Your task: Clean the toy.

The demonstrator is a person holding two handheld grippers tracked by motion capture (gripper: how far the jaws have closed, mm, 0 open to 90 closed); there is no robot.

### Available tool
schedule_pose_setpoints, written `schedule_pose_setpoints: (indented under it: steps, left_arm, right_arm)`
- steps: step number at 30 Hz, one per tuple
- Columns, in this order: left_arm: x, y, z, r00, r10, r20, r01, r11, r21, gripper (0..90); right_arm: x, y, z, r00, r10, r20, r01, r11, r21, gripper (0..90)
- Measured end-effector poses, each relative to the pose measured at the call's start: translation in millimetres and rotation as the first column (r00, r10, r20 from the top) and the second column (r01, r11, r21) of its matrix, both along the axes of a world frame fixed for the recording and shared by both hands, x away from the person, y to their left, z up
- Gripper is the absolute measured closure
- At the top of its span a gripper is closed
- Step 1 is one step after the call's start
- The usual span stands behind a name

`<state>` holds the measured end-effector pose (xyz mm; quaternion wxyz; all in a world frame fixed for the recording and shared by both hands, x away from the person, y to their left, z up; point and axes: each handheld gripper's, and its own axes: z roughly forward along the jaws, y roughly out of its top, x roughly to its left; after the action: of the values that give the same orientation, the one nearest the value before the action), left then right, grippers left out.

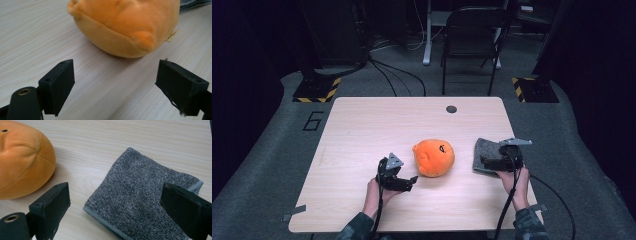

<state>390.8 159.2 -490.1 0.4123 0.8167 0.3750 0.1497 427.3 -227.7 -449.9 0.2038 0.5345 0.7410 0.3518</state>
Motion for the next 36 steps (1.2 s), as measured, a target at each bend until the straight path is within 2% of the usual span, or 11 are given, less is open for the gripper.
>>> schedule_pose_setpoints:
  steps: [2,7,15,19,22,25,30,33,34,35,36]
  left_arm:
    - [0.6,-4.7,-1.0,0.9999,-0.014,-0.003,0.014,0.9999,0.0,16.1]
    - [3.3,-11.5,0.2,0.999,-0.017,0.042,0.017,0.9998,-0.011,20.2]
    - [7.2,-24.0,0.6,0.9953,-0.052,0.082,0.052,0.9986,-0.007,27.3]
    - [6.5,-29.3,-1.9,0.9941,-0.063,0.088,0.062,0.998,0.014,40.6]
    - [5.2,-30.9,-3.8,0.9929,-0.068,0.097,0.066,0.9976,0.021,44.8]
    - [4.6,-30.0,-4.7,0.993,-0.061,0.101,0.06,0.9981,0.013,52.6]
    - [3.3,-30.9,-6.5,0.9921,-0.07,0.104,0.069,0.9976,0.009,66.3]
    - [2.8,-30.7,-7.2,0.9917,-0.071,0.108,0.071,0.9975,0.005,71.1]
    - [2.8,-30.3,-7.1,0.9914,-0.074,0.108,0.074,0.9973,0.007,73.1]
    - [2.6,-30.0,-7.4,0.991,-0.076,0.11,0.076,0.9971,0.007,73.1]
    - [2.4,-29.8,-7.8,0.9914,-0.075,0.108,0.075,0.9972,0.002,73.7]
  right_arm:
    - [0.8,-1.9,-1.3,1.0,-0.001,-0.008,0.001,1.0,0.001,8.3]
    - [5.2,-2.2,-4.0,0.9998,-0.009,-0.018,0.009,1.0,-0.003,8.4]
    - [17.3,-2.0,-11.4,0.9987,-0.037,-0.034,0.037,0.999,-0.024,8.4]
    - [24.2,-5.1,-17.1,0.9958,-0.08,-0.045,0.078,0.996,-0.047,9.6]
    - [28.0,-7.6,-22.4,0.9914,-0.114,-0.065,0.11,0.993,-0.052,12.1]
    - [33.5,-10.0,-30.9,0.988,-0.134,-0.077,0.128,0.989,-0.076,13.4]
    - [41.5,-6.8,-44.6,0.9848,-0.137,-0.107,0.125,0.986,-0.114,14.3]
    - [44.5,-6.5,-53.6,0.981,-0.137,-0.137,0.12,0.985,-0.123,18.8]
    - [44.6,-9.7,-60.2,0.9832,-0.129,-0.129,0.114,0.987,-0.116,24.0]
    - [44.6,-9.7,-60.2,0.9832,-0.129,-0.129,0.114,0.987,-0.116,24.0]
    - [43.4,-9.9,-59.4,0.9843,-0.127,-0.123,0.113,0.987,-0.111,33.9]
